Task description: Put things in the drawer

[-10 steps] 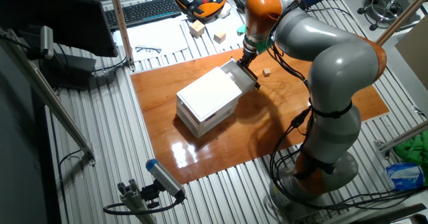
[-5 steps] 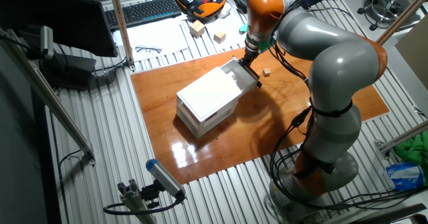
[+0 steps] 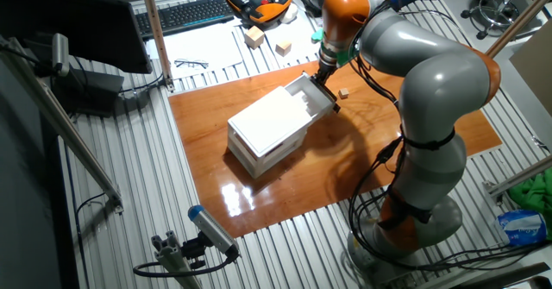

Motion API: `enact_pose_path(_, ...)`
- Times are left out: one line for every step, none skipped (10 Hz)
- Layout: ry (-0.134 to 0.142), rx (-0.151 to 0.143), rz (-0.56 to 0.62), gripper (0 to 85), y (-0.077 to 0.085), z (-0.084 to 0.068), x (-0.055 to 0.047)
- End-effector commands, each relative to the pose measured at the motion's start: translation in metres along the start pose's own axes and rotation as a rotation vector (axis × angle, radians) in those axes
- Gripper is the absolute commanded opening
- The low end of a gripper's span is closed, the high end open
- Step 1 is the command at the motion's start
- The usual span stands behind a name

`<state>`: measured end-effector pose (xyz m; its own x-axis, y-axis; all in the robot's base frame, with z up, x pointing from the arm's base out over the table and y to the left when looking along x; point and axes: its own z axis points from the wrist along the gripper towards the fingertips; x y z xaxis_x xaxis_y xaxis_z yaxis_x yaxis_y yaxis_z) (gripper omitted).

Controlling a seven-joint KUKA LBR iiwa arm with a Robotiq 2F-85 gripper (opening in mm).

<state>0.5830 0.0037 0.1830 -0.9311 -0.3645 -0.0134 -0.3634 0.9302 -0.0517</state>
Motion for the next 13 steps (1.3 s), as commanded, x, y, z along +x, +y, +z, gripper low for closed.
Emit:
enact_pose_path(0.001, 0.001, -0.001, 0.0, -0.001, 0.001, 0.0)
enact_pose_path(-0.001, 0.002, -0.001, 0.0, -0.003, 0.002, 0.001)
enact_pose_path(-0.002, 0.002, -0.006, 0.0, -0.006, 0.002, 0.001)
enact_pose_path(-0.002, 0.002, -0.009, 0.0, -0.008, 0.003, 0.001)
enact_pose_path(-0.001, 0.0, -0.012, 0.0, -0.009, 0.003, 0.001)
enact_pose_path(-0.001, 0.0, -0.015, 0.0, -0.011, 0.003, 0.002)
enact_pose_path(-0.001, 0.0, -0.018, 0.0, -0.012, 0.003, 0.002)
enact_pose_path(-0.003, 0.001, -0.021, 0.0, -0.014, 0.002, 0.003)
enact_pose_path(-0.002, 0.002, -0.021, 0.0, -0.016, 0.002, 0.004)
enact_pose_path(-0.003, 0.001, -0.021, 0.0, -0.017, 0.002, 0.004)
enact_pose_path(-0.003, 0.001, -0.021, 0.0, -0.019, 0.003, 0.005)
enact_pose_path(-0.004, -0.002, -0.018, 0.0, -0.02, 0.003, 0.006)
enact_pose_path(-0.005, -0.004, -0.016, 0.0, -0.021, 0.004, 0.007)
